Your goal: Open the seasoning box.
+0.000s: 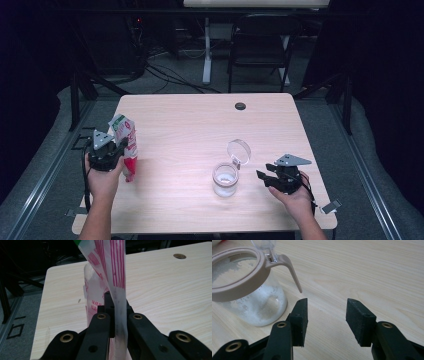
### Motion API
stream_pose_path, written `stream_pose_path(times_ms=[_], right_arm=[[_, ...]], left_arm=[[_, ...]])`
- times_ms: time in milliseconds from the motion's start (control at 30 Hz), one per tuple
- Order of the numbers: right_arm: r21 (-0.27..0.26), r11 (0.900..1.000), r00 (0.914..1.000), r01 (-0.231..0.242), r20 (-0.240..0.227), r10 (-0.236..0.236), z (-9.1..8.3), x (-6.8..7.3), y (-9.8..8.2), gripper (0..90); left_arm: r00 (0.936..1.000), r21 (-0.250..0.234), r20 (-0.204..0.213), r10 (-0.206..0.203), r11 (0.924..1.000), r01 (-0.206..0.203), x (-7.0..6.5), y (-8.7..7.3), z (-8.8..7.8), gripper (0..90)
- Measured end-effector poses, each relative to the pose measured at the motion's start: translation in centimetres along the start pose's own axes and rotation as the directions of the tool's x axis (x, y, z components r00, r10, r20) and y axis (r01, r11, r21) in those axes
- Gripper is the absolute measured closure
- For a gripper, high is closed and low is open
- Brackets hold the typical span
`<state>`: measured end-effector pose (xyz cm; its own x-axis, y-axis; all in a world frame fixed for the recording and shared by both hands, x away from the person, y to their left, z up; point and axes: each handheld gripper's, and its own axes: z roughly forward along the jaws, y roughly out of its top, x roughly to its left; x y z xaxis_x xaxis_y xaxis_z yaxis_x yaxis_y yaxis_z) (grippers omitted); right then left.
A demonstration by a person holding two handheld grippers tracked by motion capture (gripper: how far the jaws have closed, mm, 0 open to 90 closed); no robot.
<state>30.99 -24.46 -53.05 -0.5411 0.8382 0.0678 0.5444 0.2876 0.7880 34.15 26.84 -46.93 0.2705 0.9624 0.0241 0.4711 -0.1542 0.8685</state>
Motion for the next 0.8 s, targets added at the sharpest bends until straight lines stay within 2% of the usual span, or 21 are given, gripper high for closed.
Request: stream_pose_path(times_ms=[100,200,300,400,500,533,600,700,800], right_arm=[[-0.004,1.000,1.0000,-0.003,-0.001,0.003,-0.1,0.0,-0.1,52.4],[-0.009,1.000,1.0000,-0.005,0.002,0.005,-0.3,-0.1,-0.2,52.5],[-0.009,1.000,1.0000,-0.005,0.006,0.005,-0.3,-0.1,-0.3,52.5],[-0.012,1.000,0.9999,-0.009,0.007,0.009,-0.4,-0.1,-0.4,52.5],[-0.013,1.000,0.9999,-0.007,0.010,0.007,-0.5,-0.1,-0.5,52.5],[-0.010,1.000,0.9999,-0.006,0.009,0.006,-0.5,-0.1,-0.5,52.5],[-0.018,1.000,0.9998,-0.013,0.015,0.013,-0.6,-0.1,-0.6,52.6],[-0.017,1.000,0.9998,-0.014,0.016,0.014,-0.8,-0.2,-0.7,52.6],[-0.015,1.000,0.9996,-0.018,0.022,0.018,-1.0,-0.4,-0.9,52.6]], left_arm=[[1.0000,-0.014,0.009,0.000,0.9999,0.000,-0.2,0.3,-0.3,90.0],[0.9994,-0.030,0.025,0.023,0.9993,-0.023,-0.8,0.9,-0.8,90.0],[0.9966,-0.037,0.067,0.049,0.9982,-0.047,-1.6,1.5,-1.3,90.0],[0.9908,-0.039,0.110,0.079,0.9964,-0.075,-2.6,2.0,-1.4,90.0],[0.9799,-0.045,0.176,0.093,0.9952,-0.087,-3.9,2.2,-1.2,90.0],[0.9734,-0.045,0.207,0.099,0.9948,-0.091,-4.5,2.3,-1.0,90.0],[0.9641,-0.044,0.235,0.123,0.9923,-0.116,-5.6,2.4,-0.7,90.0],[0.9461,-0.040,0.277,0.167,0.9859,-0.163,-7.6,2.4,-0.2,90.0],[0.9251,-0.043,0.328,0.191,0.9813,-0.187,-9.2,2.3,0.3,90.0]])
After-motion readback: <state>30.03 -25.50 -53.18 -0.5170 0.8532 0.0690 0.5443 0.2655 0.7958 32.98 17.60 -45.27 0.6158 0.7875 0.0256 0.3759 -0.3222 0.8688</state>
